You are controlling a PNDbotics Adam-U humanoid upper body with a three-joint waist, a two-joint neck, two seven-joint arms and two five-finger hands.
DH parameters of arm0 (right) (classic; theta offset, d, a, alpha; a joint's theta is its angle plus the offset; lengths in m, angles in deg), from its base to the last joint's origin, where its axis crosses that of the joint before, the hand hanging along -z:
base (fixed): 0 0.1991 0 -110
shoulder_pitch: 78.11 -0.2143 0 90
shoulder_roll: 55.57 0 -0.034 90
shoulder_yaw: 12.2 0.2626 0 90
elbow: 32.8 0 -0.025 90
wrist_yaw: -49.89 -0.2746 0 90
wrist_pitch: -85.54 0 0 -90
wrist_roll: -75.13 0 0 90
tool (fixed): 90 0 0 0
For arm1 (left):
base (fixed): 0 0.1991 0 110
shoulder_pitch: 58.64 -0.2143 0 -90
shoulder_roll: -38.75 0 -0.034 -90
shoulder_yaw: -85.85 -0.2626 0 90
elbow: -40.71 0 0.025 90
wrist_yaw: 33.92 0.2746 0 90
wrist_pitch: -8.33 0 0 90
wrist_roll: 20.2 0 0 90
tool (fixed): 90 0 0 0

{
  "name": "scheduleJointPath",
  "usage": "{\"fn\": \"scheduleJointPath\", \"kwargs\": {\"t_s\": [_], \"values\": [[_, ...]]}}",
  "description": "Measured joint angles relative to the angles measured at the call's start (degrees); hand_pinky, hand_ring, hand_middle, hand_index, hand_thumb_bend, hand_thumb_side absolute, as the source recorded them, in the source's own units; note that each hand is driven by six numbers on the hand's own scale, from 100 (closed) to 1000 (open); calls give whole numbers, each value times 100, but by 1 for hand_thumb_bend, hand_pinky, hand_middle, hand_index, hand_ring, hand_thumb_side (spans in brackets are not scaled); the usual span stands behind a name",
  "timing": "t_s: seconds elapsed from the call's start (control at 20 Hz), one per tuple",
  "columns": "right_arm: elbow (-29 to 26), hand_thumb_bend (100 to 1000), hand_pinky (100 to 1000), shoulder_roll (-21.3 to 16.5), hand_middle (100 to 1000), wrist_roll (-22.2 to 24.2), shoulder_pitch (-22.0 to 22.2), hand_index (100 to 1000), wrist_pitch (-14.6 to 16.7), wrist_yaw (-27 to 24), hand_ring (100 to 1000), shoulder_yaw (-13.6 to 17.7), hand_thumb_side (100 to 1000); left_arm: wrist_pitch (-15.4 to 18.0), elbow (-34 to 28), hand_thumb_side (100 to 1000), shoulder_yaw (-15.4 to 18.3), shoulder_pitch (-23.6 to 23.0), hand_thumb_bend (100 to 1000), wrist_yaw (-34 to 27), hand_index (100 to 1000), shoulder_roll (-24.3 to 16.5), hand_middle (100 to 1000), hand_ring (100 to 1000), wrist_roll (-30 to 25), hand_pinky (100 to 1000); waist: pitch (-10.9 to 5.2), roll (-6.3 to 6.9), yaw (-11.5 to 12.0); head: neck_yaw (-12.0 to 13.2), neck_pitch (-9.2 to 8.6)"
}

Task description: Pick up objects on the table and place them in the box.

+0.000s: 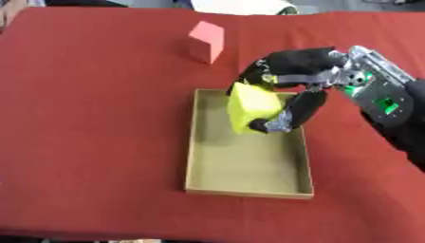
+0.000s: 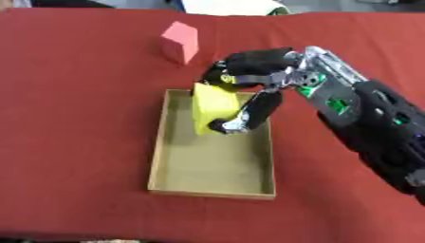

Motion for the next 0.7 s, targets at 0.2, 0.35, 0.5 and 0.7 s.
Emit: {"fn": "scheduleJointPath", "kwargs": {"t_s": [0.2,0.35,0.5,0.7], "values": [[89,100,785,46,736,148,6,929,133,-17,826,-63,966,-5,0,741,-1,-1,100,-2,744,0,615,701,-9,832,0,12,-1,-2,13],[132,100,785,70,743,304,6,924,172,-24,826,-62,1000,-6,0,742,-4,-2,100,-2,743,0,615,700,-11,832,1,14,-3,-3,18],[209,100,789,75,747,319,7,921,156,30,825,-12,954,-6,0,741,-23,-2,100,-2,743,0,615,701,-13,832,7,24,-3,-19,24],[367,100,786,79,745,219,22,922,256,226,825,11,1000,3,0,742,-35,-1,100,-6,743,0,615,700,-23,832,36,47,17,-45,24]]}}
